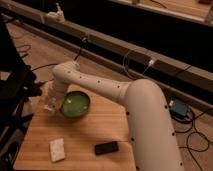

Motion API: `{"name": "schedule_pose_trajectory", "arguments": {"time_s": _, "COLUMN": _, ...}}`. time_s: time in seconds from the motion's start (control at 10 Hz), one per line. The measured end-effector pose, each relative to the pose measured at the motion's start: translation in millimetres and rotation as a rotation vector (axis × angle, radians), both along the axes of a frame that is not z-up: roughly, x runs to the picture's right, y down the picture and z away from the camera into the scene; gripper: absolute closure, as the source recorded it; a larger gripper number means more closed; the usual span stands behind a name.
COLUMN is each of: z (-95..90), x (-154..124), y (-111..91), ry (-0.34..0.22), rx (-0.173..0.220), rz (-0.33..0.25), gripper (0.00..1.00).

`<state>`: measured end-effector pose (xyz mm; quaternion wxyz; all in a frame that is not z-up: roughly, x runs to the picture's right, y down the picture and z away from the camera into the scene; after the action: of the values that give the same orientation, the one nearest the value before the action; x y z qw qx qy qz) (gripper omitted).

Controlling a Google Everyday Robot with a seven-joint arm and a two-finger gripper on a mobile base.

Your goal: Place the bottle in the ceramic bowl

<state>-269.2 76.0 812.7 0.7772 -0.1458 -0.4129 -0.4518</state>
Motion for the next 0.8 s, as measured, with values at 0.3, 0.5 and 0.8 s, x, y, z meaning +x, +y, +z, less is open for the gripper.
{"name": "schedule_pose_trajectory", "arguments": {"time_s": 0.3, "z": -1.1, "x": 37.3, "y": 20.9, "ry": 0.057, "rx": -0.055, "rz": 0.082, "gripper": 0.61}}
{"name": "schedule_pose_trajectory", "arguments": {"time_s": 0.5, "z": 1.1, "x": 50.7, "y": 30.4, "ry": 0.072, "rx": -0.076, "rz": 0.118, "gripper": 0.4}}
{"name": "schedule_pose_trajectory", "arguments": {"time_s": 0.8, "z": 2.3, "x": 60.4, "y": 37.6, "ry": 0.086, "rx": -0.086, "rz": 0.135, "gripper": 0.2}}
